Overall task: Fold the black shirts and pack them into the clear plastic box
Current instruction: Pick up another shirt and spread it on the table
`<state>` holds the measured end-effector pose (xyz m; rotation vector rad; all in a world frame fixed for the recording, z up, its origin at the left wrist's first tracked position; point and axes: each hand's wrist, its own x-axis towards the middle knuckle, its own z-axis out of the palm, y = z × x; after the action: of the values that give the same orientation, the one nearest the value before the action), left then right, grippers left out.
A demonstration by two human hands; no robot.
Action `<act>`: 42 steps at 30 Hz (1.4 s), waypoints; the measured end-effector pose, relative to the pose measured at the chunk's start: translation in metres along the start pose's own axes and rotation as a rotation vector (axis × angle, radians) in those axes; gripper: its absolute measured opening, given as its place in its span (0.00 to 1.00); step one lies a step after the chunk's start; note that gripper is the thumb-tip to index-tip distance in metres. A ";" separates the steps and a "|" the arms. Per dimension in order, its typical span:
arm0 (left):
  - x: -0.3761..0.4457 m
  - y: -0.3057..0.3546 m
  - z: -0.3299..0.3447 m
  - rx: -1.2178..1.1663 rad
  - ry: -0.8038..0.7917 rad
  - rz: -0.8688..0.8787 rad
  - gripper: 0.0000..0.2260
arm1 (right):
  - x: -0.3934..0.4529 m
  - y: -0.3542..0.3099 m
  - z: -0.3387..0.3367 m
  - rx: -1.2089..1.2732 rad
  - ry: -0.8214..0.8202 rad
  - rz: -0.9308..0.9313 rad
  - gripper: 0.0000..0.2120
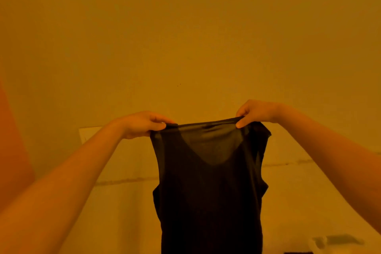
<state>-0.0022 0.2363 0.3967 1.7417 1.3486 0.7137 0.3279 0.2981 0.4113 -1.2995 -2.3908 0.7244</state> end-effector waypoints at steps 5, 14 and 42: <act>-0.004 0.019 -0.003 0.238 -0.207 -0.066 0.14 | 0.001 -0.015 -0.018 -0.260 -0.055 0.019 0.06; -0.016 0.042 -0.001 0.278 -0.334 -0.062 0.12 | 0.001 -0.037 -0.029 -0.926 -0.112 0.096 0.20; -0.031 0.054 -0.043 -0.041 0.195 0.226 0.08 | -0.029 -0.056 -0.075 -0.453 0.054 0.121 0.13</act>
<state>-0.0181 0.2113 0.4659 1.8472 1.2651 1.0527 0.3431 0.2690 0.5035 -1.6199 -2.5380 0.1700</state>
